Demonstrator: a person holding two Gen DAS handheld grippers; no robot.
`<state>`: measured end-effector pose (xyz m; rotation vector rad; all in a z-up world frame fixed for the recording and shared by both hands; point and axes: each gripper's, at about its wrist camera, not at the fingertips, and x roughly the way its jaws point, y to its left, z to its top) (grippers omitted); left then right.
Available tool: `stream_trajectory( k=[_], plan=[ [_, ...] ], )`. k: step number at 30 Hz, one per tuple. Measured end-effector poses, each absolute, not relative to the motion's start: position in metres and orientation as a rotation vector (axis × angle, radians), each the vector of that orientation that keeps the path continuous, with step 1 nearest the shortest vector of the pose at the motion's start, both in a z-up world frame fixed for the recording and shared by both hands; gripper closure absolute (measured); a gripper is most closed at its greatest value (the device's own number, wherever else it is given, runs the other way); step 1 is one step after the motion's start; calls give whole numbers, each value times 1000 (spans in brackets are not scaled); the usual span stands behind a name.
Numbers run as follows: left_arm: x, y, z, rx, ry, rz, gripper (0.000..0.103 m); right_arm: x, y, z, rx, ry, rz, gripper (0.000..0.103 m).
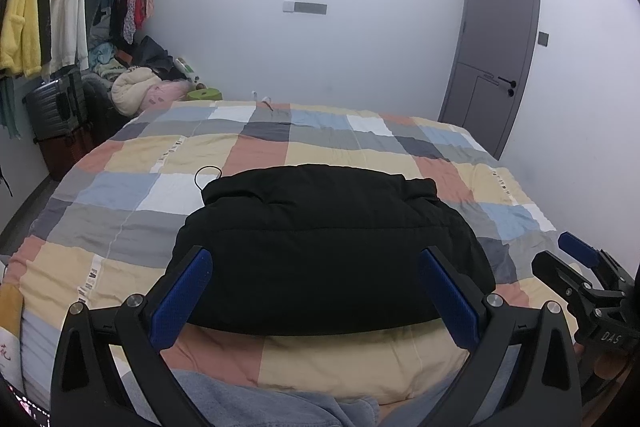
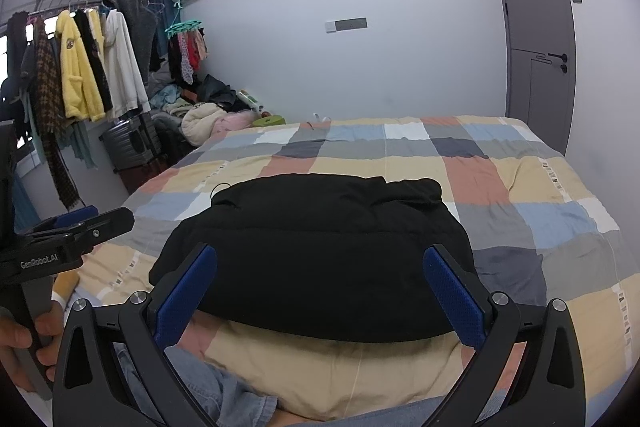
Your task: Fold large clothes
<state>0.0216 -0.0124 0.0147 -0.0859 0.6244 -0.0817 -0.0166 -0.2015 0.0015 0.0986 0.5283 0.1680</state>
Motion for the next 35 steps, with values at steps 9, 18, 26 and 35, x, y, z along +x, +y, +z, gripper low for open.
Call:
stream_trajectory(
  k=[9,18,26,35],
  plan=[
    [20,-12,16,-80,621,-91,0,-19,-203,2,102,528,169,0],
    [19,-12,17,-85,617,-86,0,-22,-204,3,97,524,167,0],
    [19,-14,17,-85,618,-84,0,-22,-203,4,95,522,165,0],
    [18,-14,19,-93,617,-93,0,-20,-202,6,96,524,163,0]
  ],
)
